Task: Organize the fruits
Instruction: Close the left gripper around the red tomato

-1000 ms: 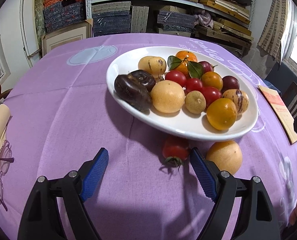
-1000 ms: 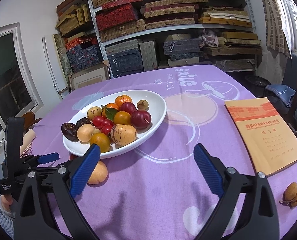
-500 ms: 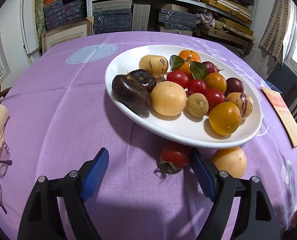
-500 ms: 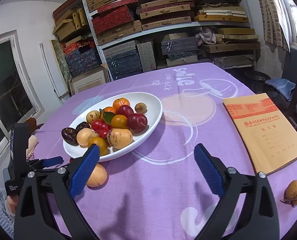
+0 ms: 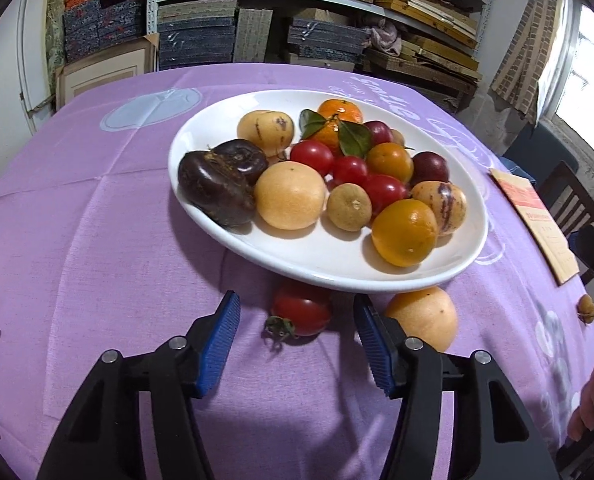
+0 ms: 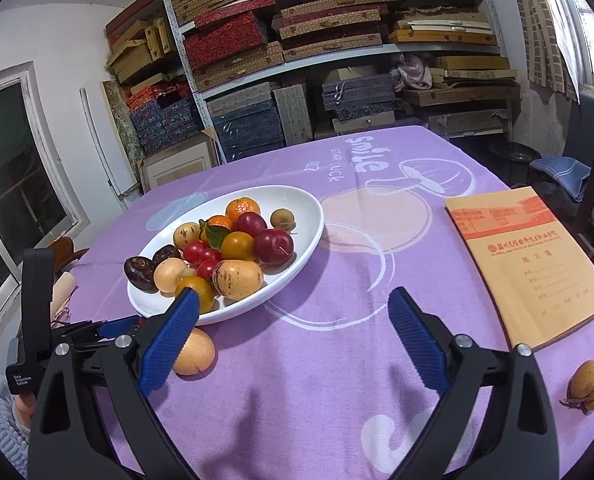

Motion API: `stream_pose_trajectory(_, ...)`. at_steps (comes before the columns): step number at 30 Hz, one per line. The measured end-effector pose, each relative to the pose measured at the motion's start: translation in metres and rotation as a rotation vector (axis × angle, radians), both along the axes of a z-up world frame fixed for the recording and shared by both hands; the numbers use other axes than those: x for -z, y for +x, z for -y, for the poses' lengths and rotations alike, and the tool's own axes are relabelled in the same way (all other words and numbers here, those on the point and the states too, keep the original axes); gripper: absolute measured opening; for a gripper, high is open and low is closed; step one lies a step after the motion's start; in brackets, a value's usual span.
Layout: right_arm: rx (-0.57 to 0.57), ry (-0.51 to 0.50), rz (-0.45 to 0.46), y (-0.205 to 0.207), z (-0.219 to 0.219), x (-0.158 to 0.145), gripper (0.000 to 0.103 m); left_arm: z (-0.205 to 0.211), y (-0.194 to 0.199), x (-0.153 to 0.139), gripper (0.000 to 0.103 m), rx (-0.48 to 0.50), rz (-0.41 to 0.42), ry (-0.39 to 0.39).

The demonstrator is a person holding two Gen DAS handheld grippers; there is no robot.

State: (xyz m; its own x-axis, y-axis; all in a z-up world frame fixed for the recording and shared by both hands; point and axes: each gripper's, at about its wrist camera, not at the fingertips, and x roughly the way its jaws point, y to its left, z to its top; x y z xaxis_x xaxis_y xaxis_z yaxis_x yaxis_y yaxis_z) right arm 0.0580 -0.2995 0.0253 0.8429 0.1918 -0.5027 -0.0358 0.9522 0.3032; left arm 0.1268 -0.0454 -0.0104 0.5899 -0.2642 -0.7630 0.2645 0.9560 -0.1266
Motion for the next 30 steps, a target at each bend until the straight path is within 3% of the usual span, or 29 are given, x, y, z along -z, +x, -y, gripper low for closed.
stream_pose_trajectory(3,0.001,-0.001,0.001,0.0002,-0.0001,-0.0001,0.093,0.0039,-0.0039,-0.0009,0.058,0.02,0.015,0.001)
stream_pose_trajectory(12,0.001,-0.001,0.002,0.0003,0.0008,-0.0008,0.093,0.0009,-0.0001,0.0012,0.032,0.008,0.0,-0.017)
stream_pose_trajectory(30,0.005,0.005,-0.004,0.0024,0.0058,0.0,0.093,0.0007,-0.0045,-0.0028,0.029,0.029,0.007,0.015)
